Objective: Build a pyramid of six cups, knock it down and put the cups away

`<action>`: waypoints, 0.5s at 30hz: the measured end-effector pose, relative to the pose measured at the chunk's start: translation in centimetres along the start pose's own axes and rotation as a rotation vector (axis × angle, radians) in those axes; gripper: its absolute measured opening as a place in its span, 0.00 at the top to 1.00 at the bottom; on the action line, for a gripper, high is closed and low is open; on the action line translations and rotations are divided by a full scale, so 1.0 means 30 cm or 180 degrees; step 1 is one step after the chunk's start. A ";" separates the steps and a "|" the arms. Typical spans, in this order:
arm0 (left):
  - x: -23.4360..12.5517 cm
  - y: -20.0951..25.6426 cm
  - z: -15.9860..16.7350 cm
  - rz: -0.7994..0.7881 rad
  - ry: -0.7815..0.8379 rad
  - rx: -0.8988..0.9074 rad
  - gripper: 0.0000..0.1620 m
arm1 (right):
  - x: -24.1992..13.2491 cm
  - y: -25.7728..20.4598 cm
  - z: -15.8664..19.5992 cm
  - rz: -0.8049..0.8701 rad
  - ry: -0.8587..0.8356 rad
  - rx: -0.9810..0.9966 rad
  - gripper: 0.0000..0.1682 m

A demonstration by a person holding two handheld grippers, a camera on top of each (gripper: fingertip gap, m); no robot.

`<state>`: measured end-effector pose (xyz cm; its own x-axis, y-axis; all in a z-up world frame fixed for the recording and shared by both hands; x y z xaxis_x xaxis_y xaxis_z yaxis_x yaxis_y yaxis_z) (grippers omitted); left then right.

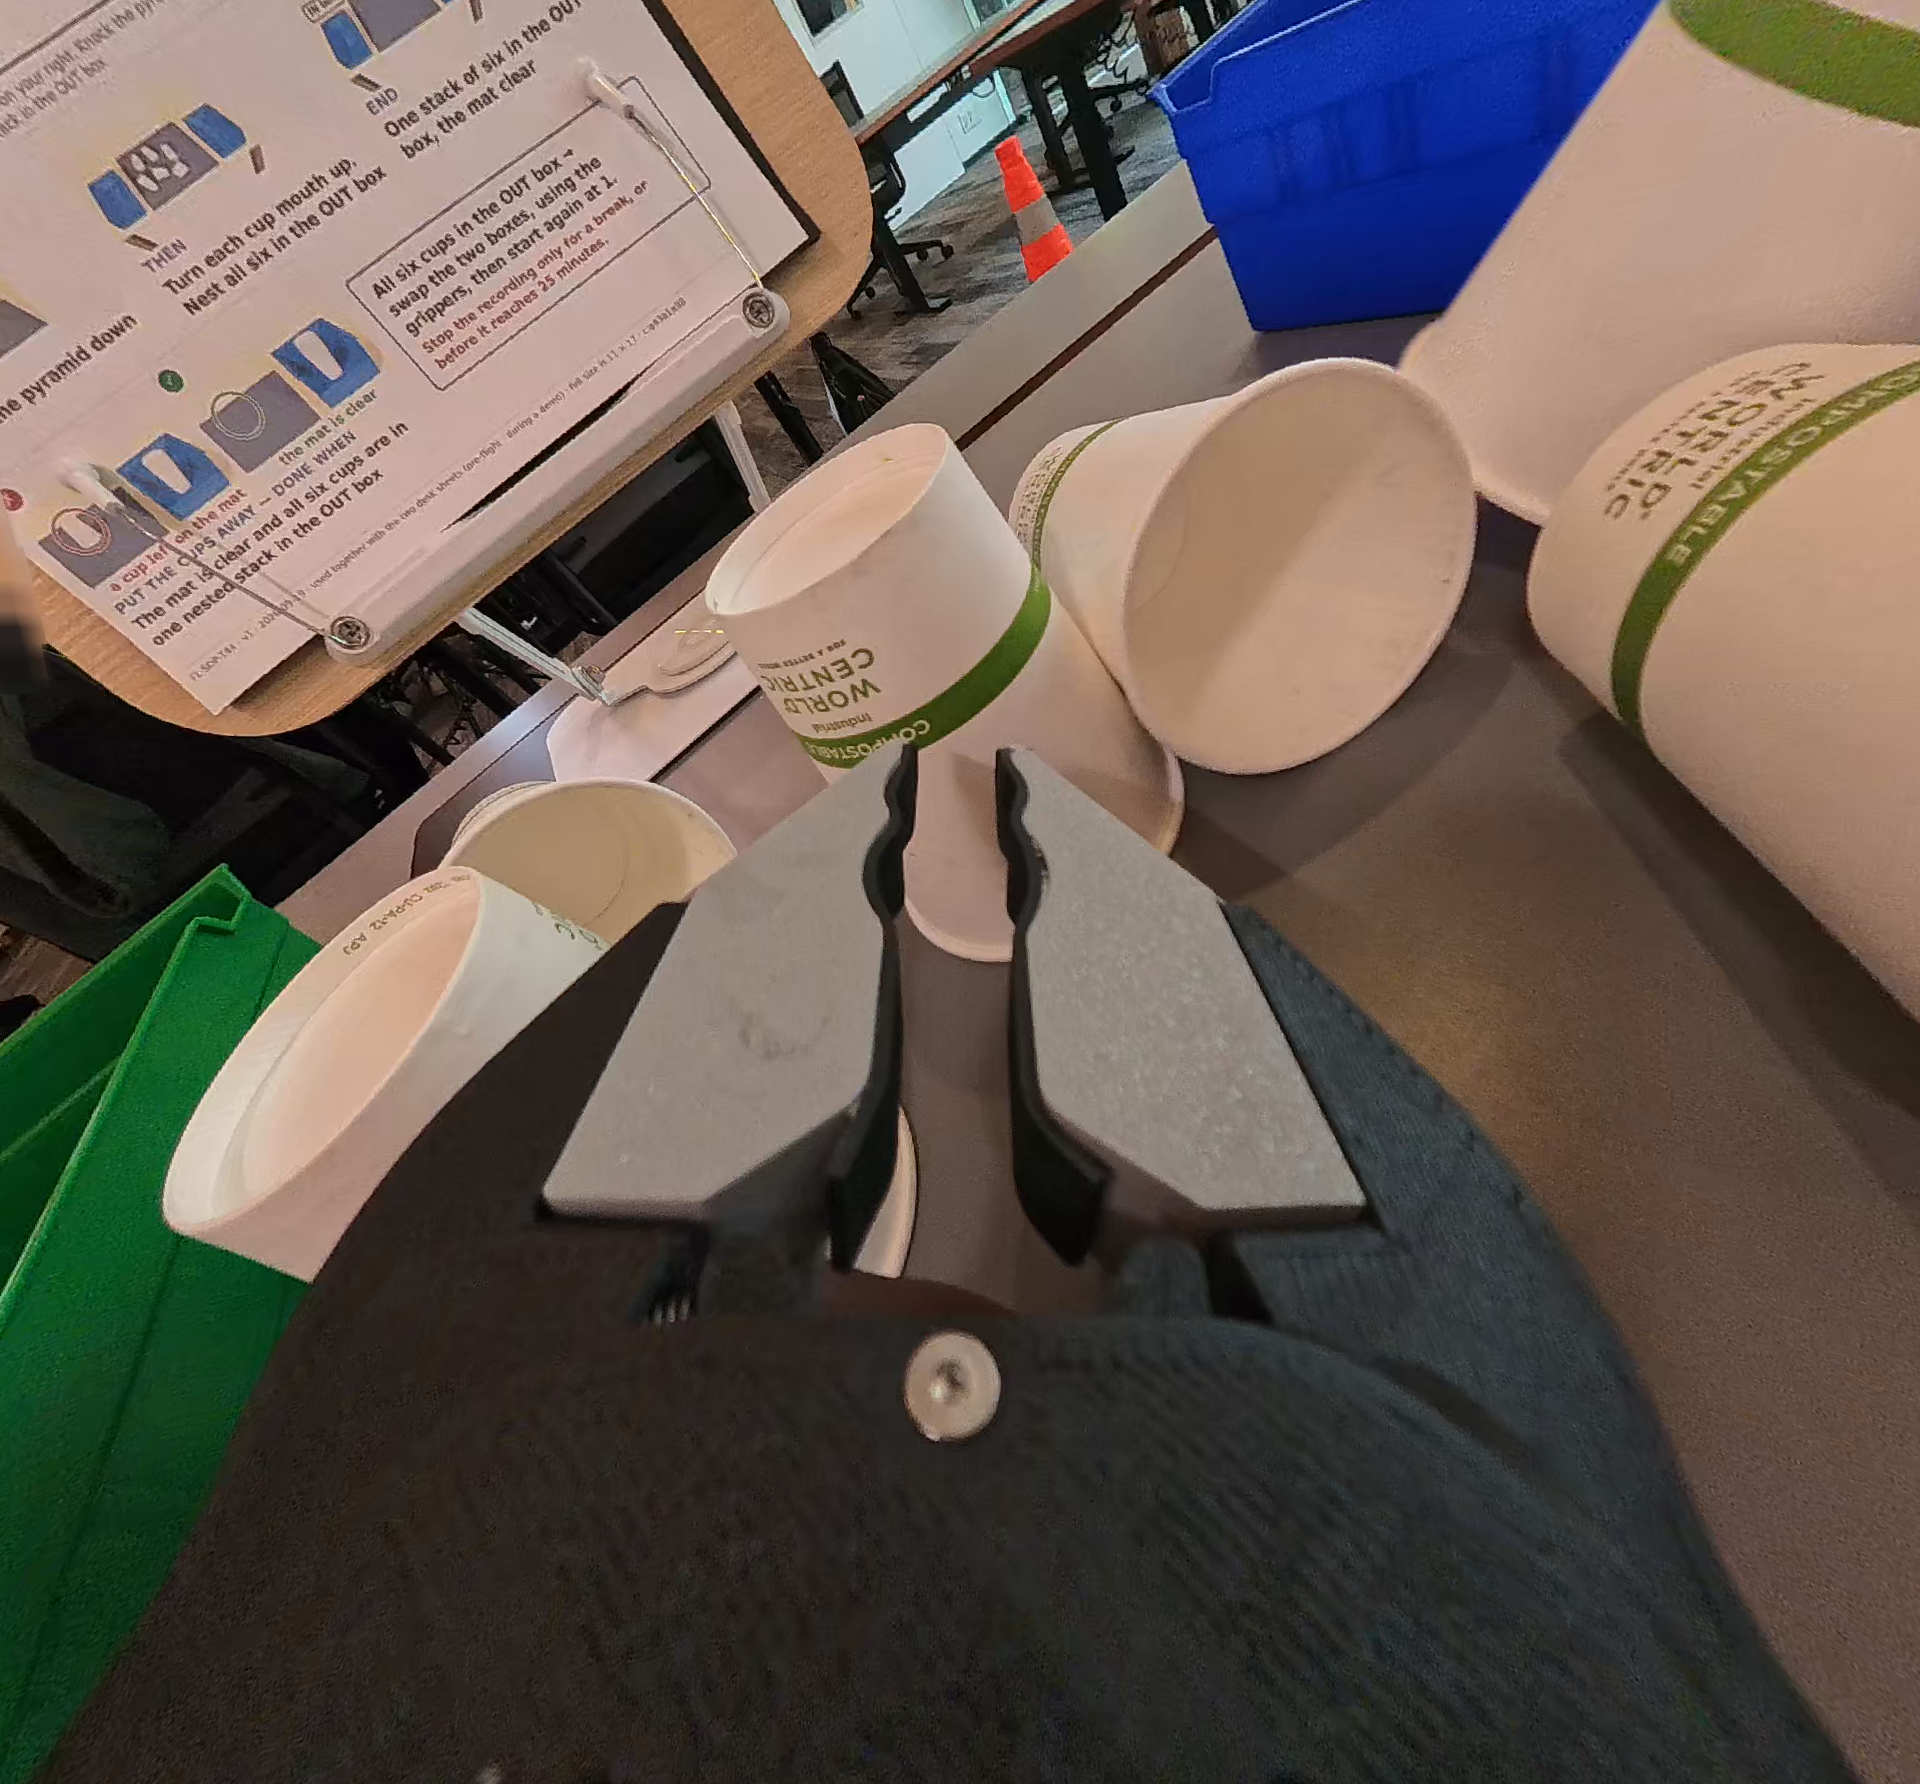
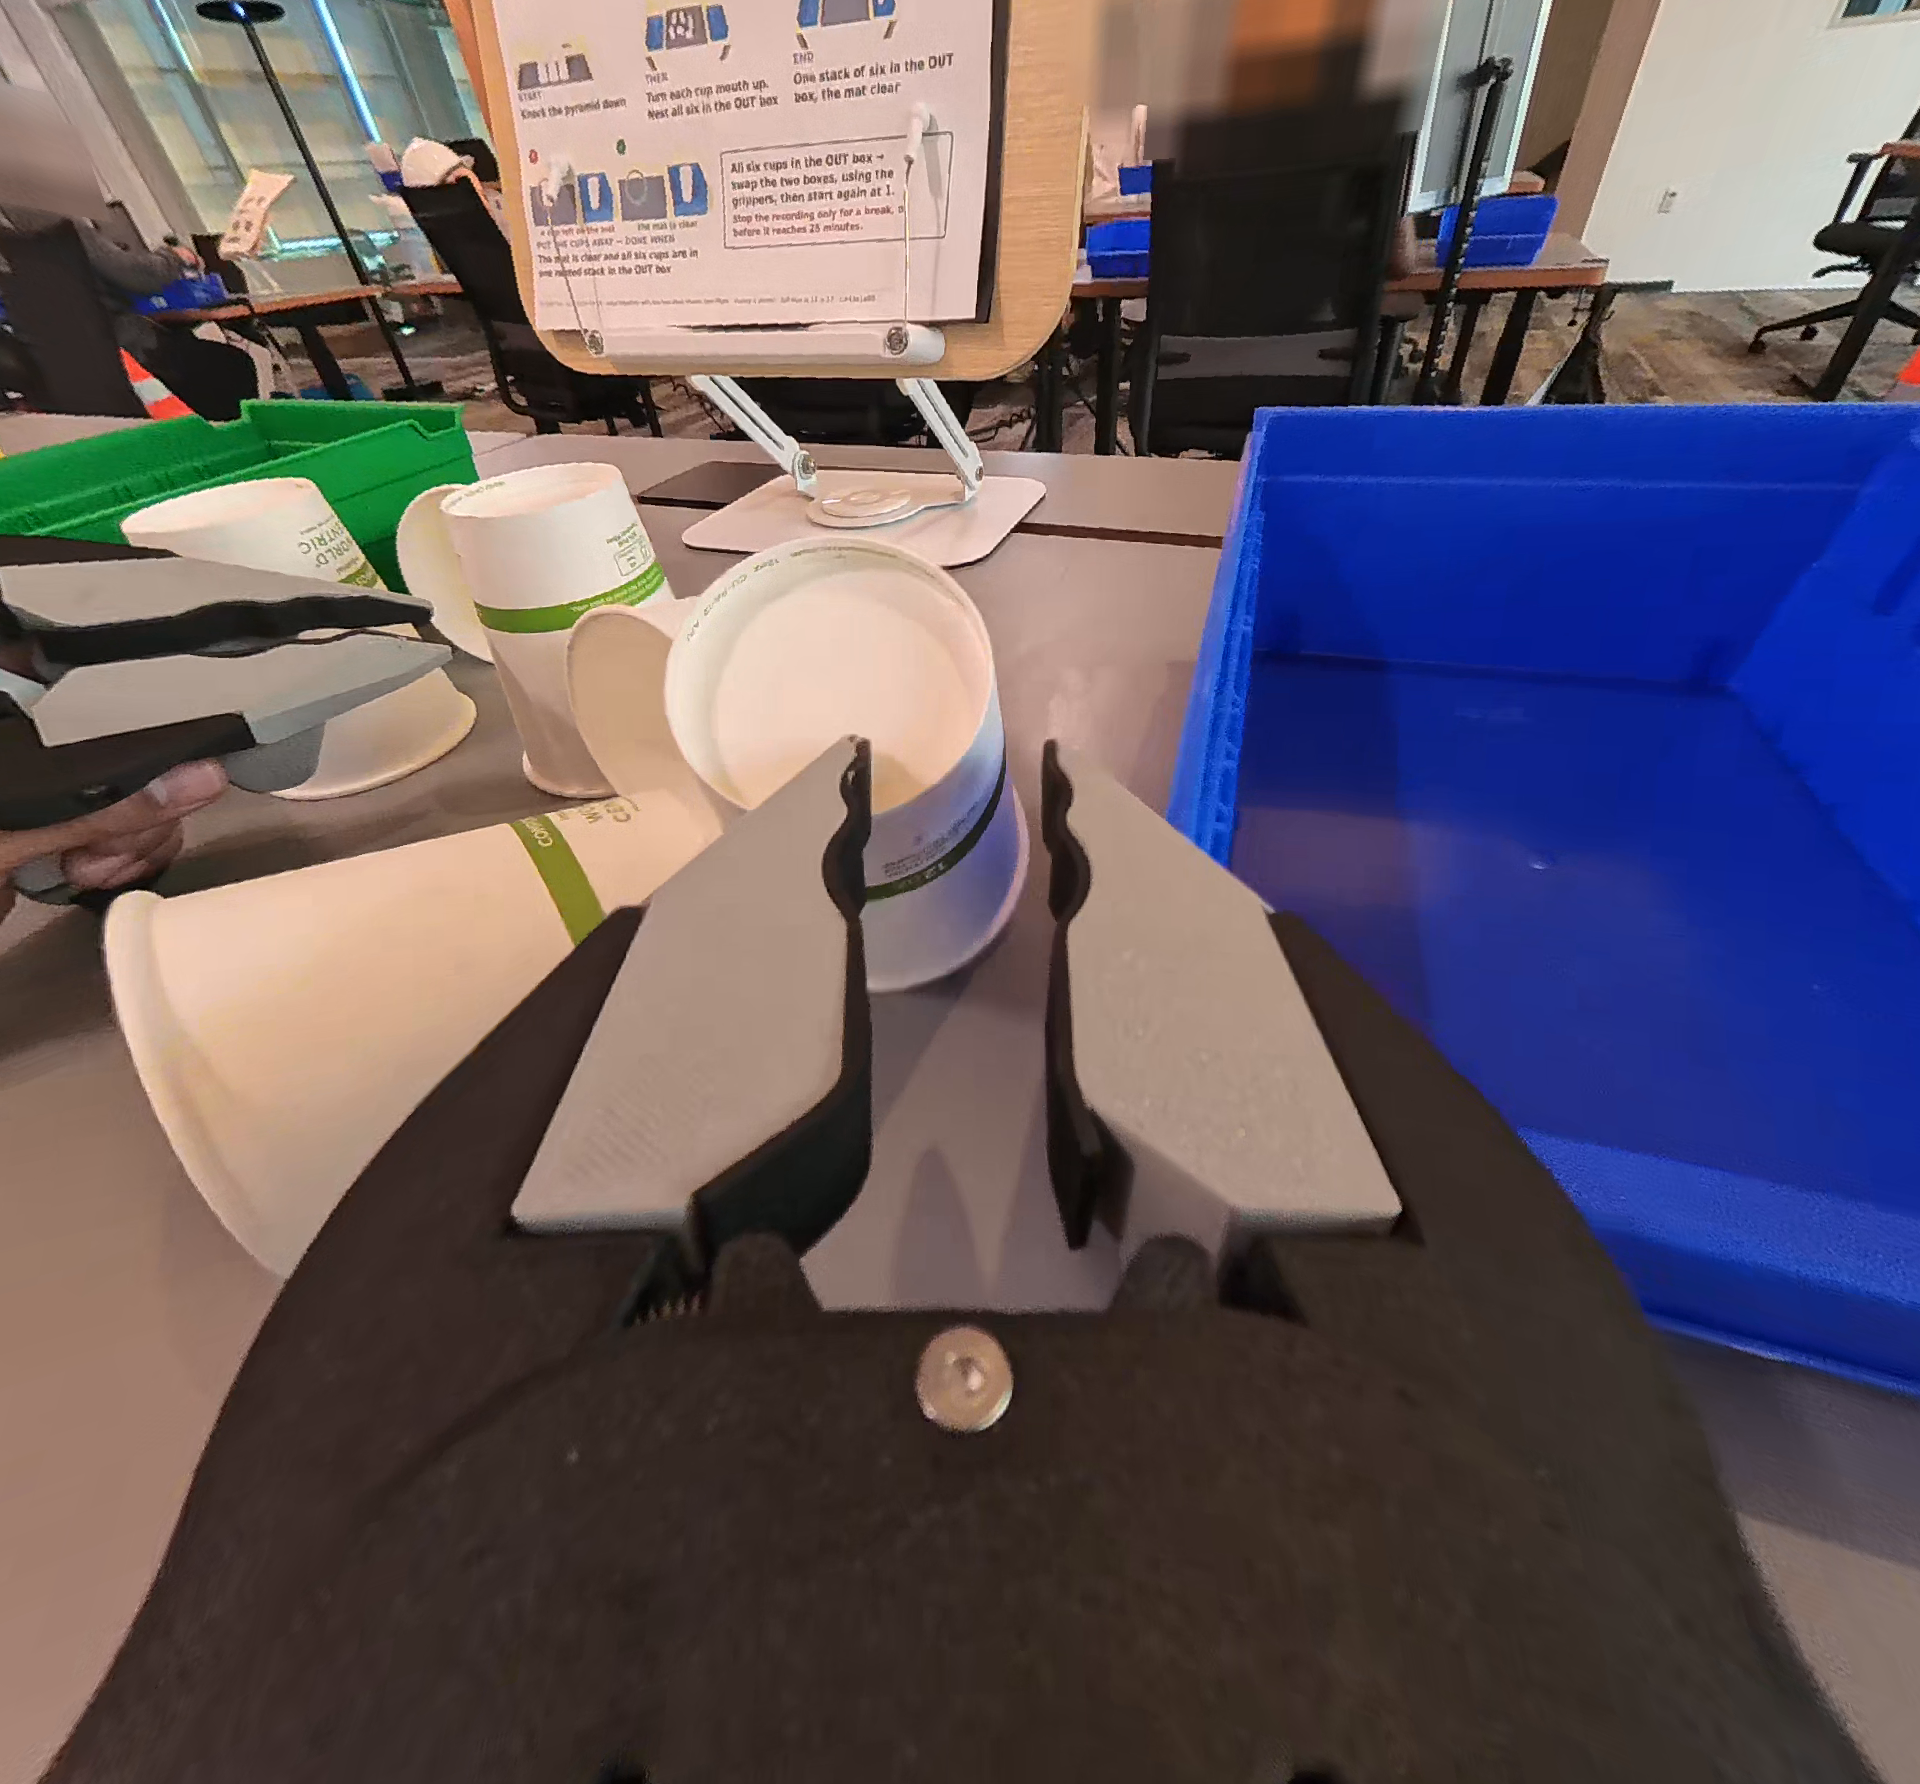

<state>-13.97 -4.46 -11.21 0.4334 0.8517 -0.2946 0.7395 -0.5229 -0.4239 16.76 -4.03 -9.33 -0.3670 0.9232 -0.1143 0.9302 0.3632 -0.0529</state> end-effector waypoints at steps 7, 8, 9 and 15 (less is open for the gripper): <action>0.000 -0.007 0.004 -0.0056 -0.0032 -0.0033 0.93 | 0.043 -0.035 0.047 0.0033 -0.0622 -0.0319 0.76; -0.002 -0.012 0.006 -0.0088 -0.0036 -0.0060 0.93 | 0.045 -0.037 0.048 0.0040 -0.0634 -0.0349 0.76; -0.004 -0.018 0.007 -0.0124 -0.0037 -0.0100 0.93 | 0.045 -0.038 0.049 0.0032 -0.0640 -0.0355 0.76; -0.047 -0.061 -0.011 -0.0412 0.0284 -0.0370 0.92 | 0.047 -0.032 0.049 -0.0049 -0.0661 -0.0253 0.77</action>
Point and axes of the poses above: each gripper's, where its closed fingertips meet, x out along the fingers, z out of its underside, y = z × x across the jaws, the point moved 10 cm from there along -x, back along the fingers, and after that the axes turned 13 degrees about z, right-handed, at the moved point
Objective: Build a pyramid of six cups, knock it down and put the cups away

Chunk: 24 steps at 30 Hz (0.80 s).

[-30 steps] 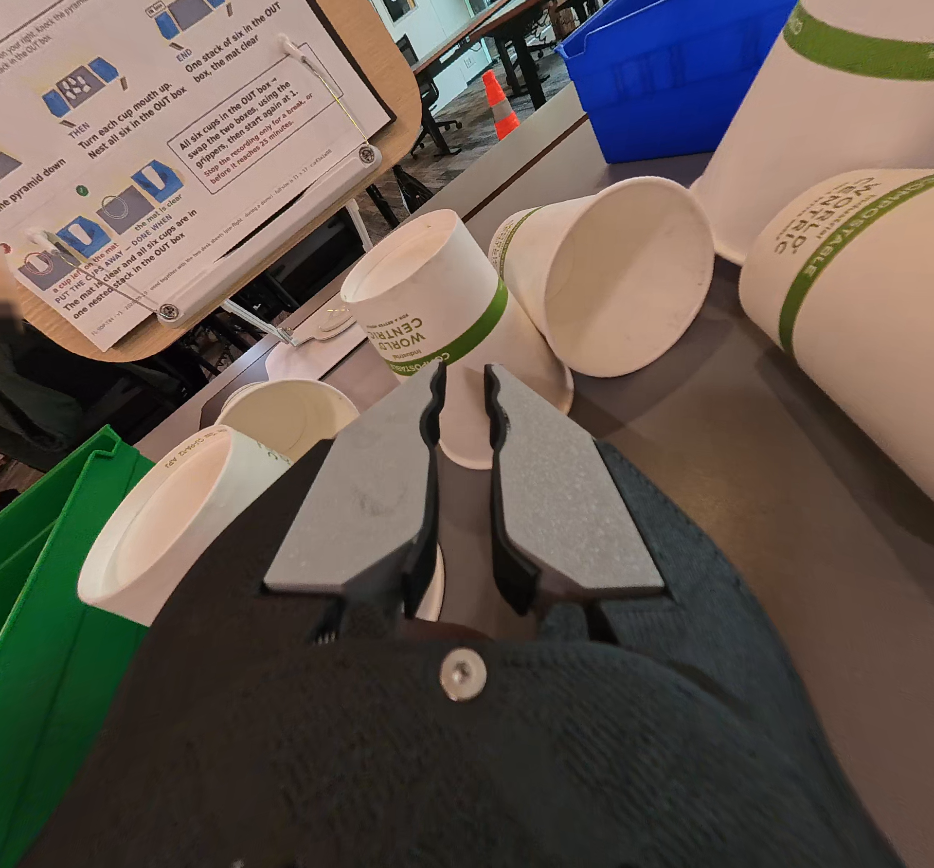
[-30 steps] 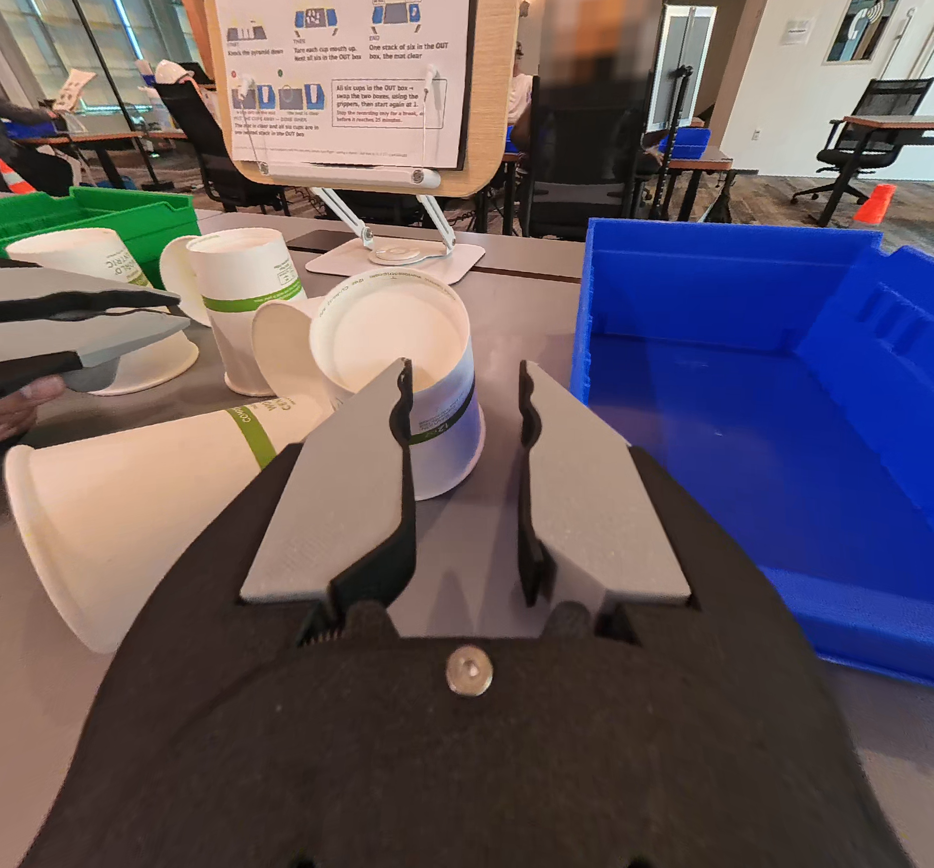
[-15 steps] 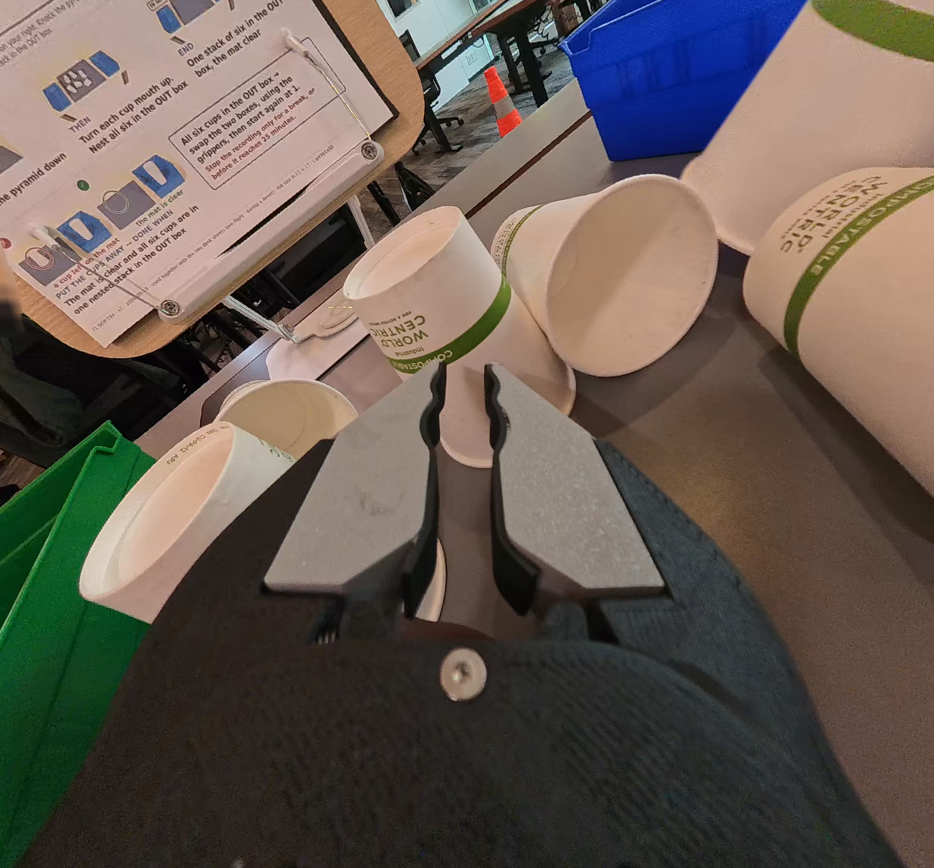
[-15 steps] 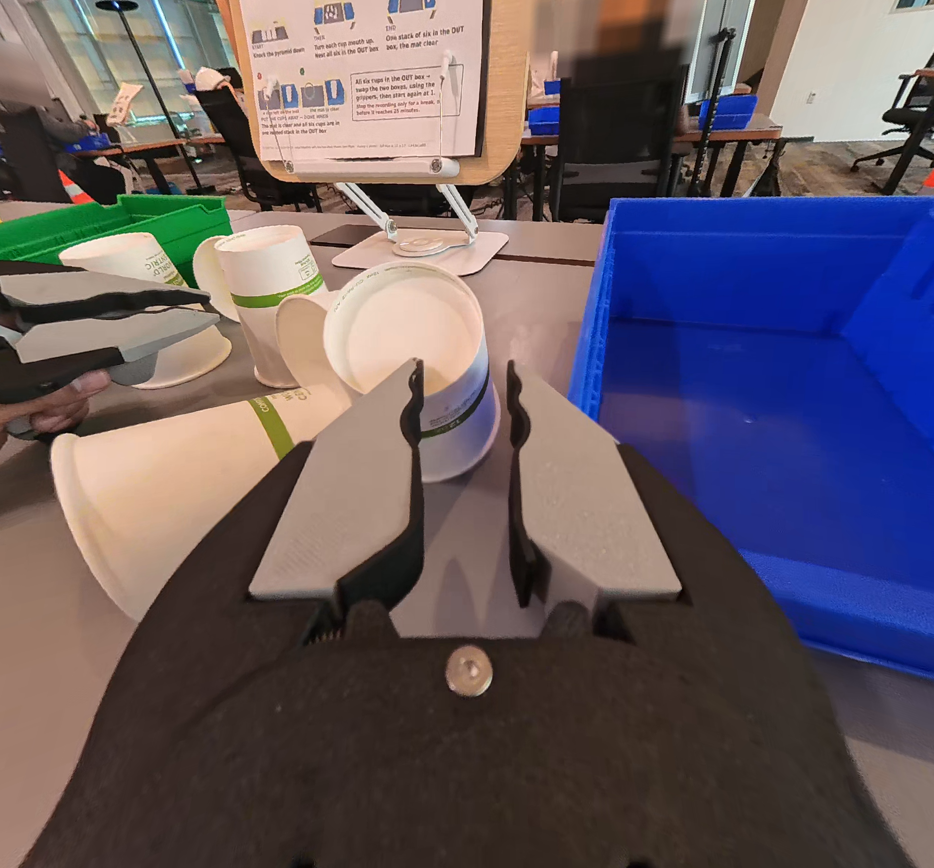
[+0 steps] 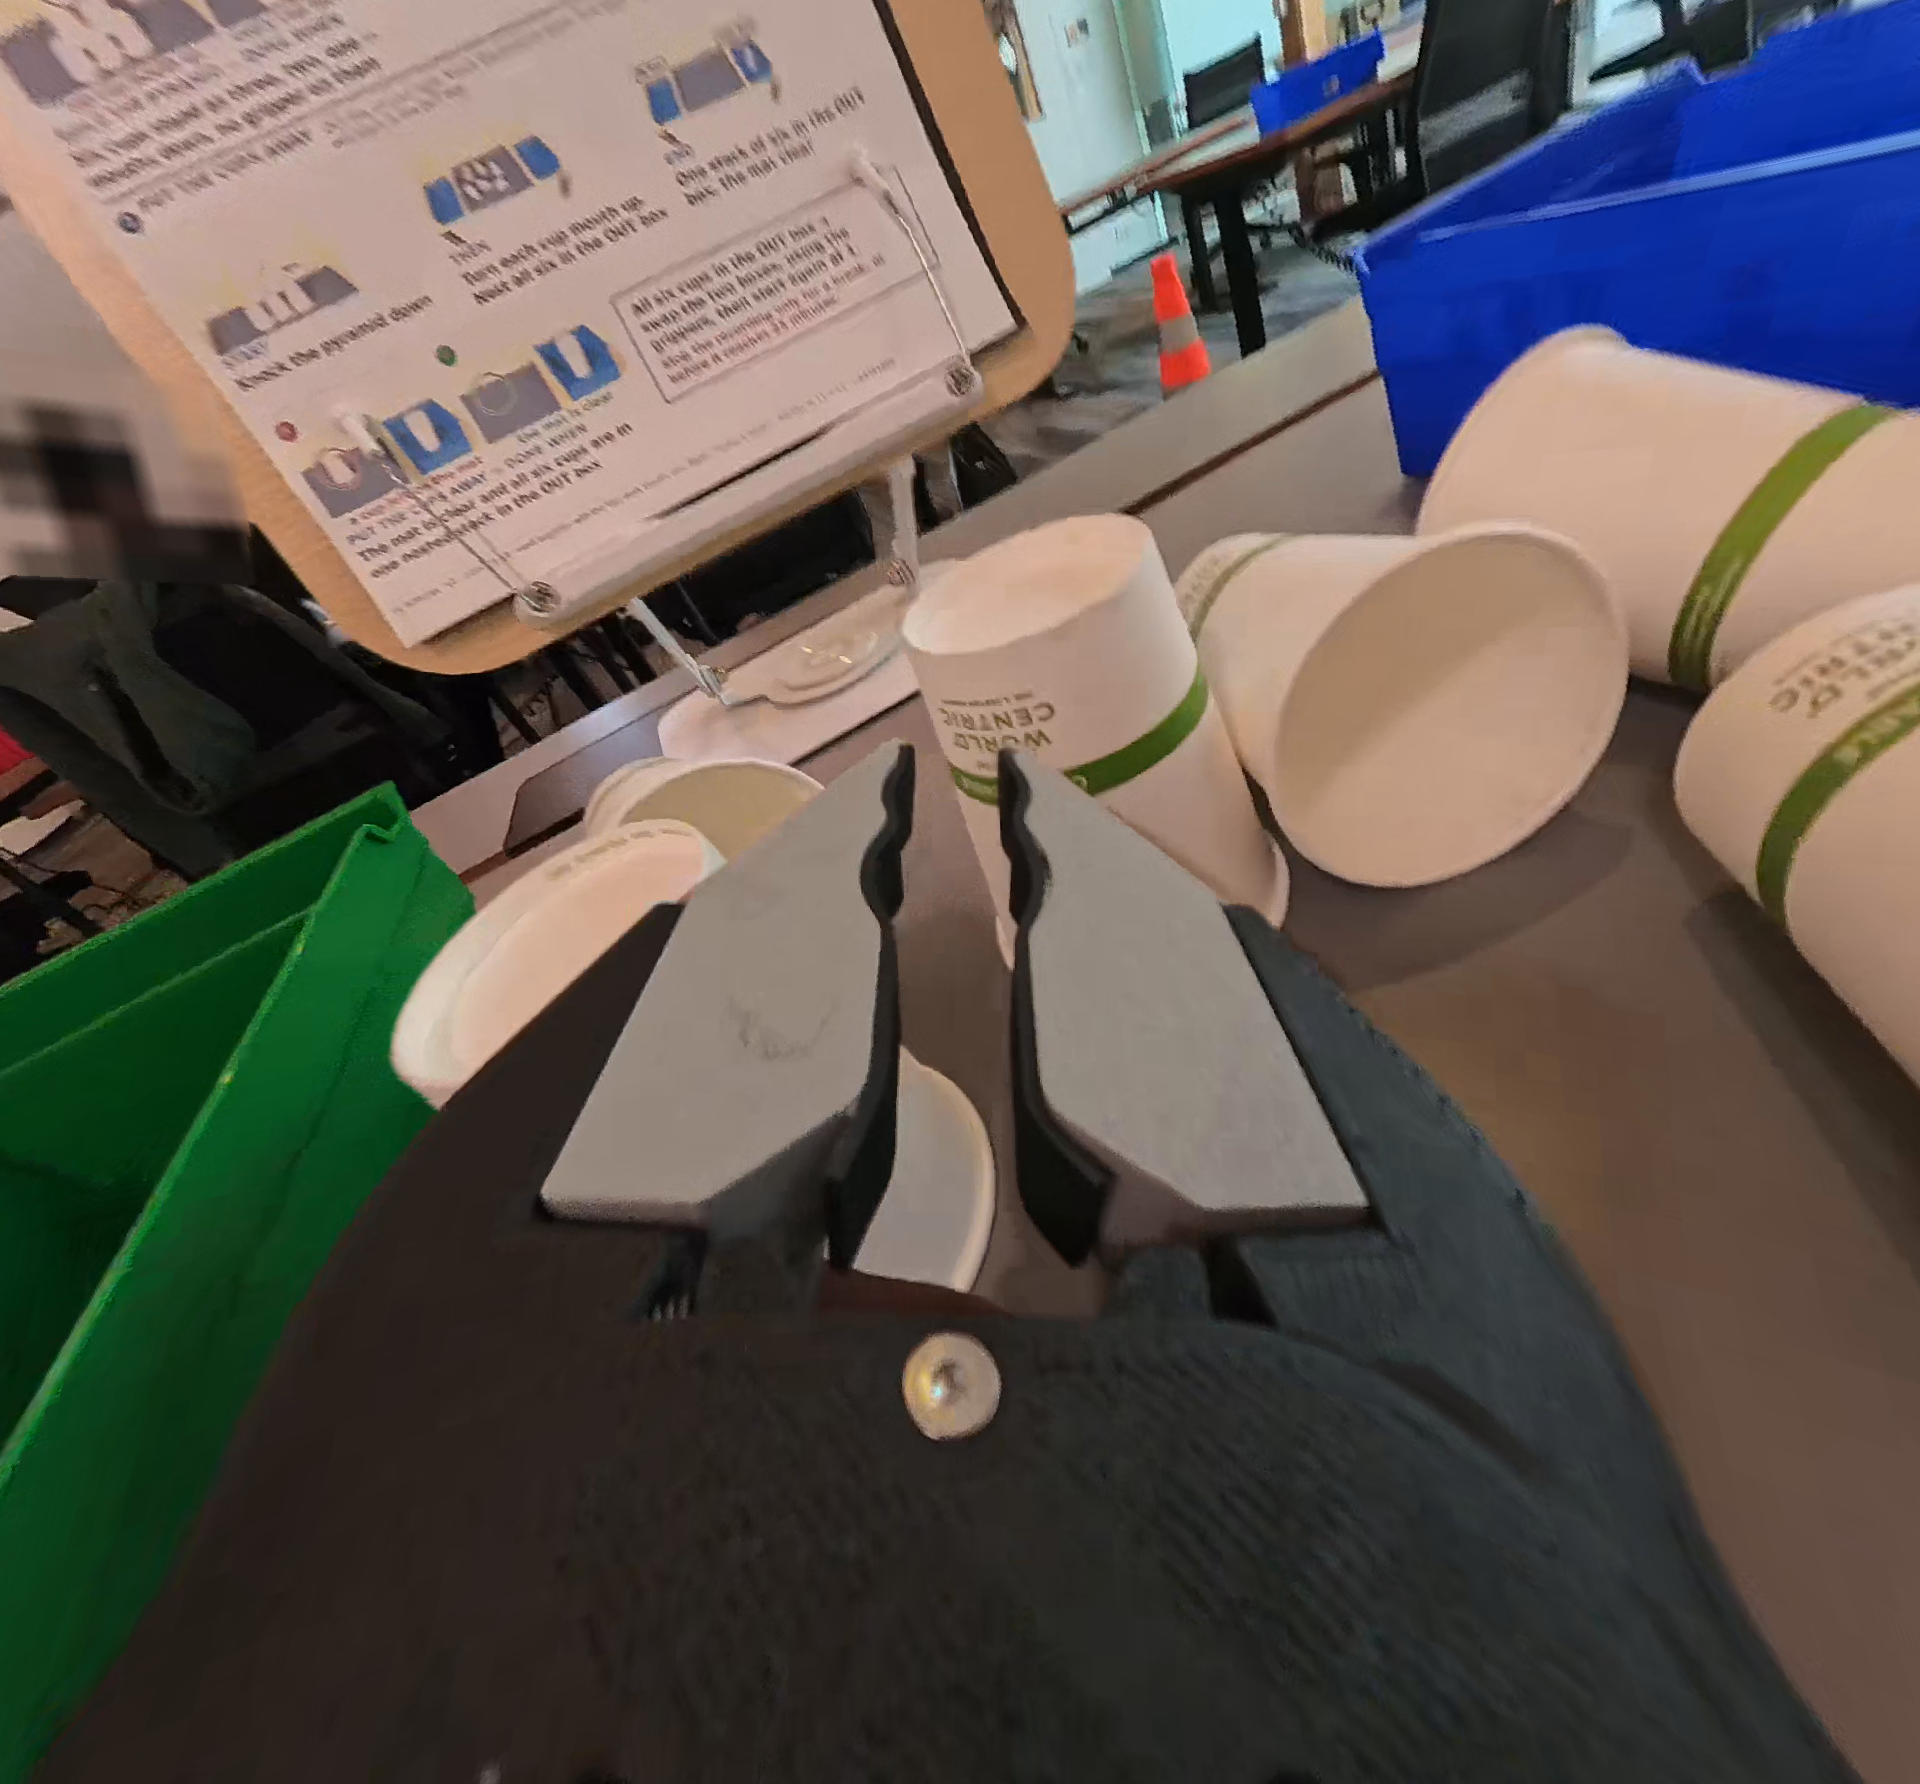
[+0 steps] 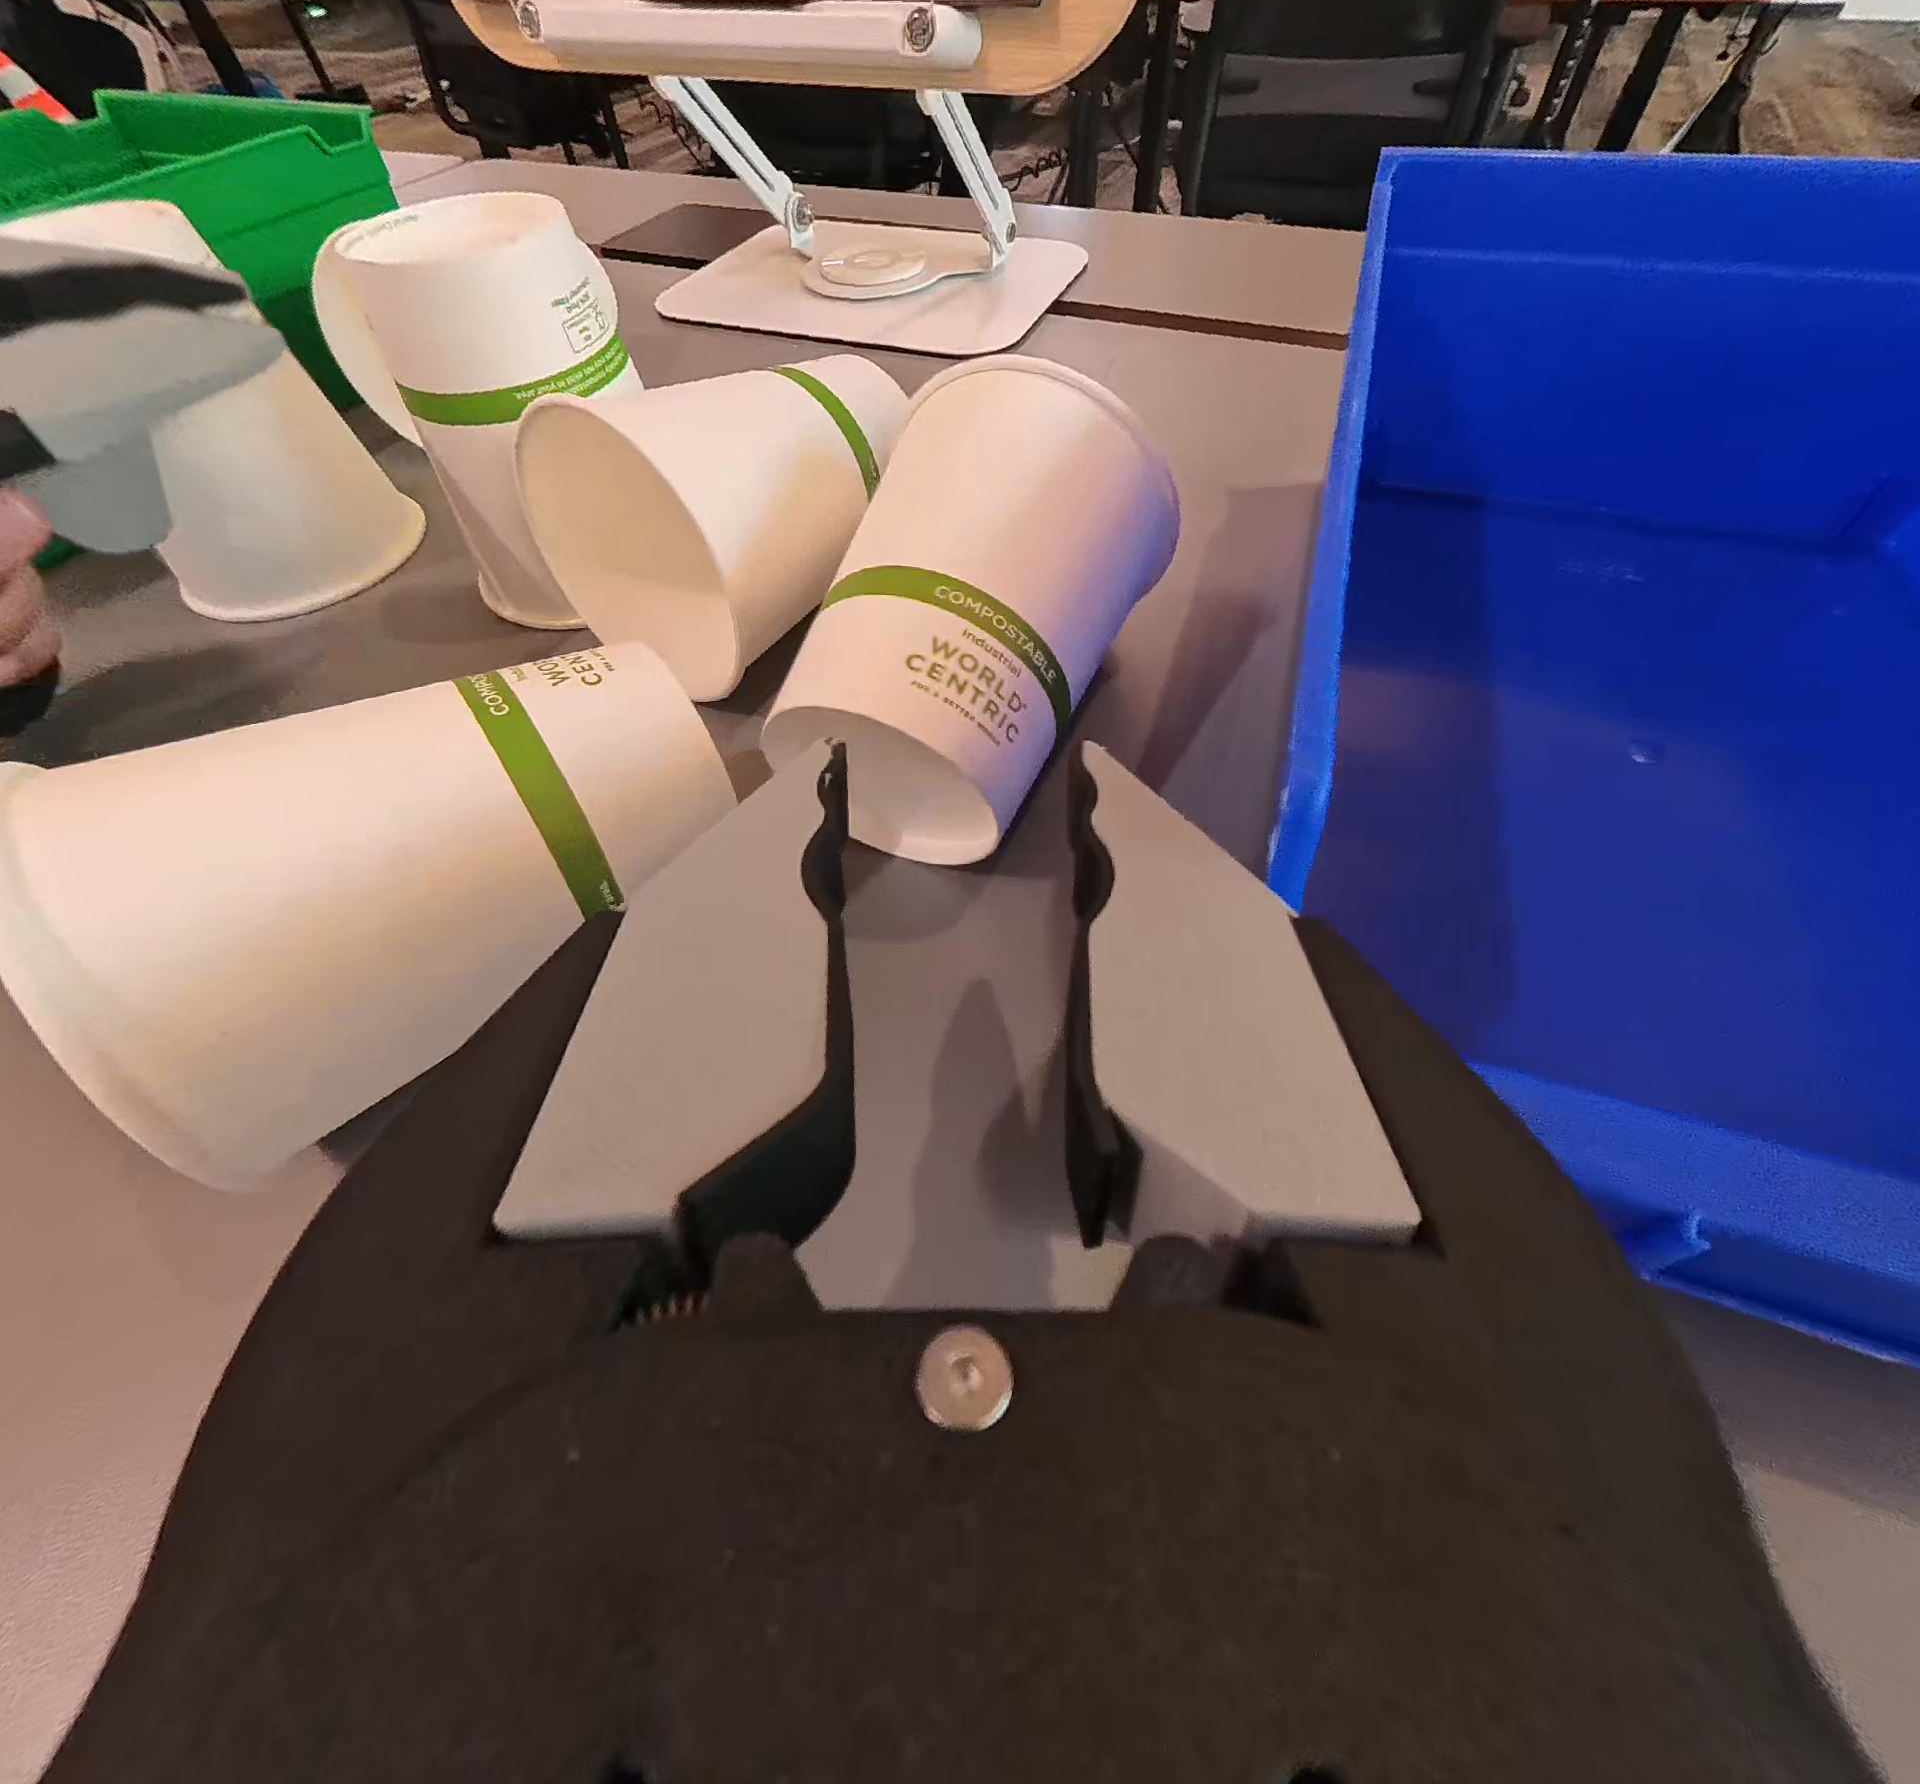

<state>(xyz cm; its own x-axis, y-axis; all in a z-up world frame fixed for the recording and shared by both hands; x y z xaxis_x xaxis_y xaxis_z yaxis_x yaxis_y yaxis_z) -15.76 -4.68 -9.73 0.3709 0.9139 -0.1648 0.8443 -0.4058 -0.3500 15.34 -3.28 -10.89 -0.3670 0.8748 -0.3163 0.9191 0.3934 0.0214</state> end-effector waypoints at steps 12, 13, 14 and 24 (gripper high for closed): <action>-0.079 -0.120 -0.008 -0.0771 0.0397 -0.0603 0.92 | 0.003 -0.006 0.000 -0.0039 -0.0012 -0.0010 0.76; -0.070 -0.121 0.000 -0.0760 0.0275 -0.0620 0.92 | 0.004 -0.005 0.001 -0.0044 -0.0016 -0.0005 0.76; -0.059 -0.121 0.010 -0.0726 0.0154 -0.0647 0.92 | 0.004 -0.005 0.001 -0.0048 -0.0019 0.0001 0.76; -0.053 -0.097 0.012 -0.0082 0.0344 -0.0976 1.00 | 0.007 -0.004 0.002 -0.0069 -0.0045 0.0018 0.76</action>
<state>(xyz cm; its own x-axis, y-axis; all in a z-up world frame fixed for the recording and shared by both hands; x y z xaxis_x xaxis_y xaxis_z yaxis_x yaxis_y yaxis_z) -18.93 -4.97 -8.77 0.3728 0.9263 -0.0551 0.9251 -0.3757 -0.0561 15.15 -3.17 -11.03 -0.3849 0.8619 -0.3300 0.9117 0.4106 0.0091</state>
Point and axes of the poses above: each gripper's, where its closed fingertips meet, x out along the fingers, z out of its underside, y = z × x across the jaws, the point moved 10 cm from there along -x, back along the fingers, and after that the axes turned 13 degrees about z, right-handed, at the moved point
